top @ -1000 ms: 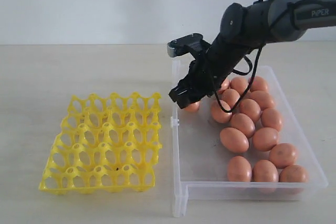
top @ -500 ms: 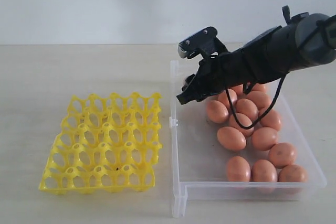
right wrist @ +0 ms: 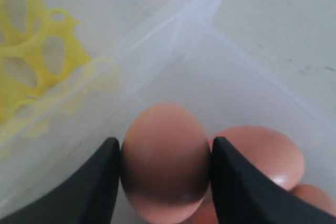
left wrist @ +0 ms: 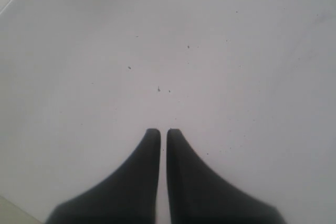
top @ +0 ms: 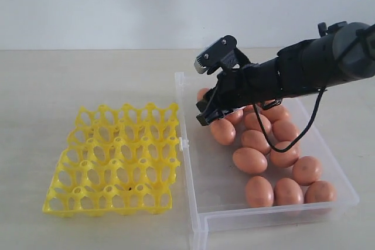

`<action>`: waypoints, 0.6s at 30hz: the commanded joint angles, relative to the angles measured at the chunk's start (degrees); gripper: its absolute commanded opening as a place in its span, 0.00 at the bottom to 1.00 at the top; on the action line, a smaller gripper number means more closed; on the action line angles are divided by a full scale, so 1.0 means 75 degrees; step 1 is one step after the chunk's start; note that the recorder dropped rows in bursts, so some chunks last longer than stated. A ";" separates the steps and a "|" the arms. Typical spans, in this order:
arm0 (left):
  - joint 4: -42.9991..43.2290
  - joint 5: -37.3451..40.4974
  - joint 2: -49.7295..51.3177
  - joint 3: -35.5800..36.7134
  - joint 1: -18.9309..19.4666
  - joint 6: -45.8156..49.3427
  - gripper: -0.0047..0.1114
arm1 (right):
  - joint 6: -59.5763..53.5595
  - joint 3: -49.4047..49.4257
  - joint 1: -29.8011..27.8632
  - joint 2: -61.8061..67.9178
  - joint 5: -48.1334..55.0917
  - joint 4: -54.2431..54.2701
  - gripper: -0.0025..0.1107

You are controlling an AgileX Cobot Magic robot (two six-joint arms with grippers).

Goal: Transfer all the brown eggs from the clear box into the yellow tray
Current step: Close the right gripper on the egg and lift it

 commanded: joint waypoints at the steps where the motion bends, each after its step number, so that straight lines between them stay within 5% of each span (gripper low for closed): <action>1: -0.0021 0.0015 -0.0021 0.0032 0.0016 0.0038 0.08 | -0.0058 -0.0120 -0.0053 -0.0100 0.0012 0.0067 0.02; 18: -0.0021 0.0029 -0.0021 0.0032 0.0016 0.0038 0.08 | -0.0038 -0.0315 0.0105 -0.0487 -0.0826 0.0067 0.02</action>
